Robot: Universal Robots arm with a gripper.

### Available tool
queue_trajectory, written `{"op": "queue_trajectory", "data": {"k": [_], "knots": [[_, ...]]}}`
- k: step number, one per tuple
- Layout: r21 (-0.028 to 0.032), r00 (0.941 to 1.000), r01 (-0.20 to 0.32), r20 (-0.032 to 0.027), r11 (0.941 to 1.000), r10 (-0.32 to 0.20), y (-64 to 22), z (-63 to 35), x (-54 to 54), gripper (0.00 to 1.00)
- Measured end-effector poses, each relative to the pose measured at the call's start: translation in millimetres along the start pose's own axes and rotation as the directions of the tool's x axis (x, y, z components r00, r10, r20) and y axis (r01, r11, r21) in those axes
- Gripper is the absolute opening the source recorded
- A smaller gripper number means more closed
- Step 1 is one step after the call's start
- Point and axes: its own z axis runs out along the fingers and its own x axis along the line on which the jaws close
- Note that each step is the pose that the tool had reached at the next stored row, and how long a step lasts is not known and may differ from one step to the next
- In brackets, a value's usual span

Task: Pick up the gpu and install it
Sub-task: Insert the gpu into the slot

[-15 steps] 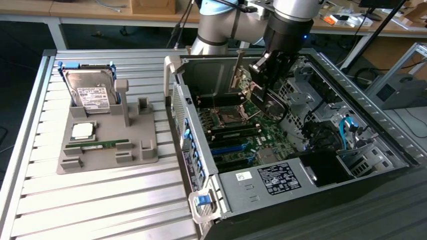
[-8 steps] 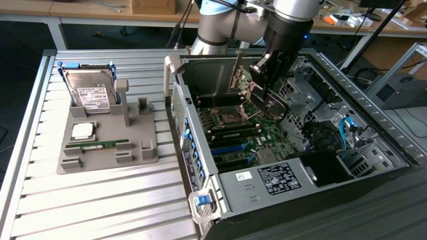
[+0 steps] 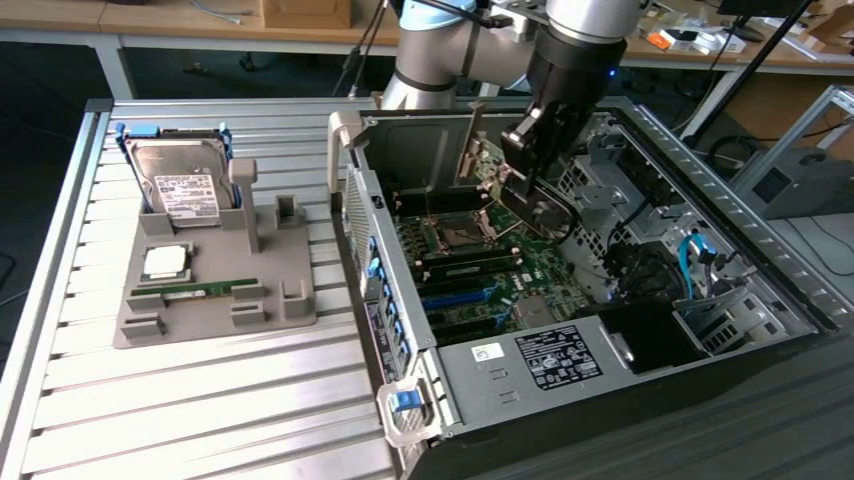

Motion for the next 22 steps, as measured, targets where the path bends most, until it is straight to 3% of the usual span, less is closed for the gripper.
{"op": "queue_trajectory", "data": {"k": [22], "knots": [[-0.0036, 0.9920, 0.126, 0.0075, 0.9920, -0.126, 0.0, 0.7, 0.1, 0.27]]}}
